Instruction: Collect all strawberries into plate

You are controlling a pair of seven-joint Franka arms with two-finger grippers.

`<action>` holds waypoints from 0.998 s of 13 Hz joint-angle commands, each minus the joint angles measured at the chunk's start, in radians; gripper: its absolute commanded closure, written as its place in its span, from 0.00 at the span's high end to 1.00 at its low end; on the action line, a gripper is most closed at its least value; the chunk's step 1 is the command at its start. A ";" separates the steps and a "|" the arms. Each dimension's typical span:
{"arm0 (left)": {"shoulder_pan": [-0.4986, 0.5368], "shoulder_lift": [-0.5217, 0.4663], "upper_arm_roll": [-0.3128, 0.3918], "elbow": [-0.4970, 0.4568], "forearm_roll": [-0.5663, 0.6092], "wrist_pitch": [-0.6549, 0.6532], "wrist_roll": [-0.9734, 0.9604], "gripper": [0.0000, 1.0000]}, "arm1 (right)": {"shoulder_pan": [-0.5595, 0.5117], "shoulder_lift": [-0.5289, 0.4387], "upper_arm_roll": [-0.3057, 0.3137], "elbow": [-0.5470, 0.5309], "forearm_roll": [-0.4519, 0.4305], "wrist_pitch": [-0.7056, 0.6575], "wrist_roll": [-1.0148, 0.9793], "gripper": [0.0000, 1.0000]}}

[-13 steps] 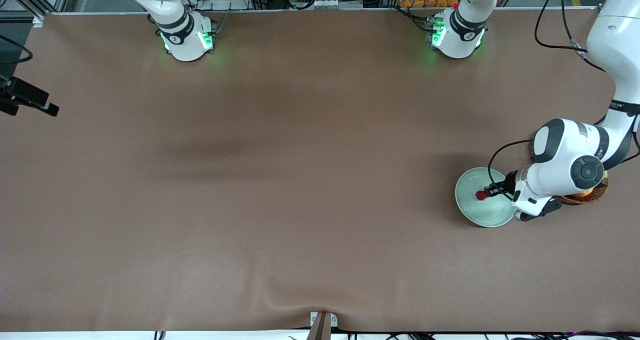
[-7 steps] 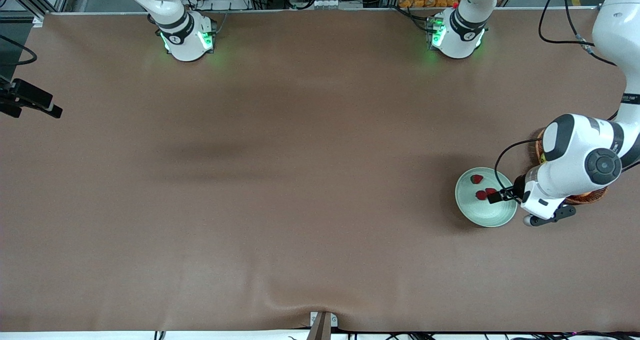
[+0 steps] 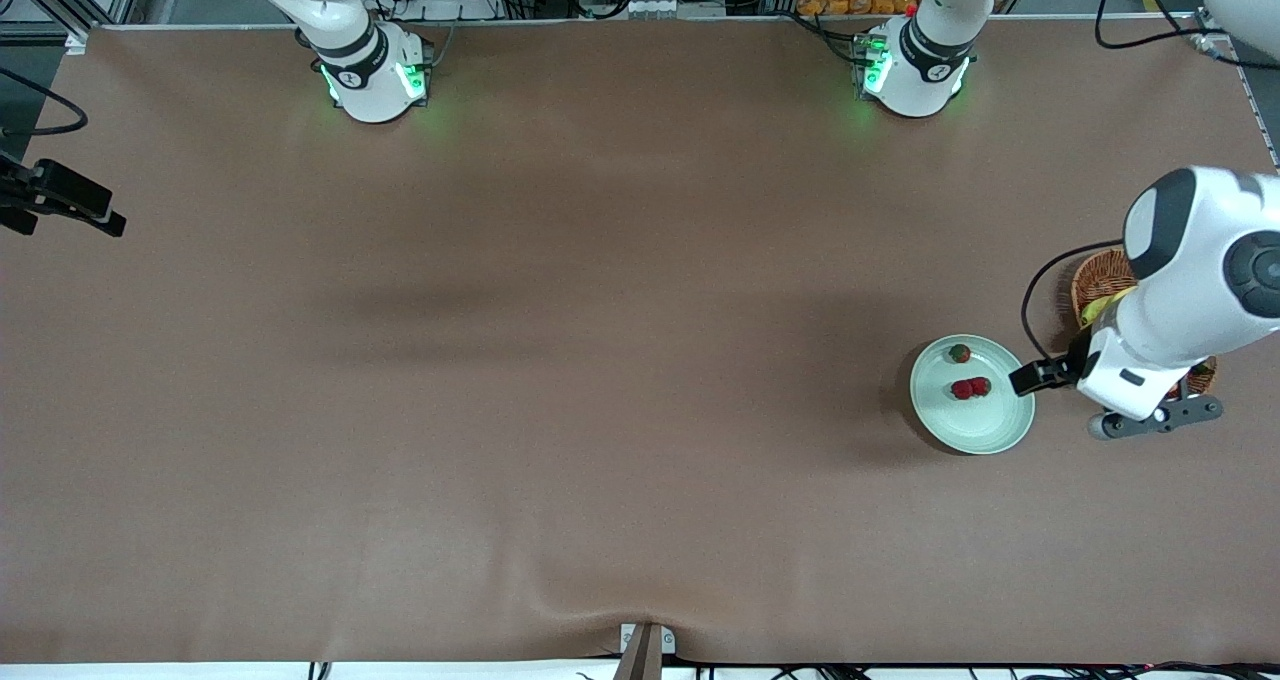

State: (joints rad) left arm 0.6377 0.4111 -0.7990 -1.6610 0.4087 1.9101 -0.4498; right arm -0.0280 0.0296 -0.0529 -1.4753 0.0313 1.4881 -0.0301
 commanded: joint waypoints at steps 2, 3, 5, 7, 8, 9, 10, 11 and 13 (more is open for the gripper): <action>0.005 -0.072 -0.017 0.174 -0.154 -0.285 0.106 1.00 | 0.000 0.001 0.001 0.018 -0.013 -0.009 0.002 1.00; 0.005 -0.092 -0.019 0.205 -0.168 -0.330 0.135 1.00 | 0.000 0.003 0.001 0.018 -0.008 -0.009 0.002 1.00; 0.007 -0.177 -0.014 0.210 -0.212 -0.365 0.201 1.00 | 0.000 0.003 0.001 0.018 -0.007 -0.008 0.002 1.00; 0.007 -0.239 -0.016 0.211 -0.217 -0.410 0.267 1.00 | -0.003 0.001 -0.002 0.018 -0.007 -0.011 0.002 1.00; 0.005 -0.258 -0.011 0.213 -0.244 -0.419 0.272 1.00 | -0.003 0.000 -0.002 0.018 -0.007 -0.012 0.002 1.00; 0.005 -0.300 0.001 0.210 -0.290 -0.424 0.275 1.00 | -0.001 0.001 -0.002 0.018 -0.007 -0.012 0.002 1.00; -0.001 -0.320 0.030 0.204 -0.322 -0.433 0.275 1.00 | 0.000 0.001 -0.001 0.018 -0.008 -0.011 0.002 1.00; -0.032 -0.339 0.082 0.205 -0.385 -0.463 0.280 1.00 | 0.000 0.001 -0.001 0.018 -0.008 -0.011 0.002 1.00; -0.218 -0.405 0.287 0.164 -0.422 -0.477 0.278 1.00 | -0.003 0.000 -0.002 0.018 -0.011 -0.011 0.004 1.00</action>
State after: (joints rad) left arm 0.5546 0.0806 -0.6705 -1.4419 0.0260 1.4459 -0.1932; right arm -0.0287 0.0296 -0.0555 -1.4732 0.0309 1.4879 -0.0301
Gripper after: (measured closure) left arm 0.000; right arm 0.000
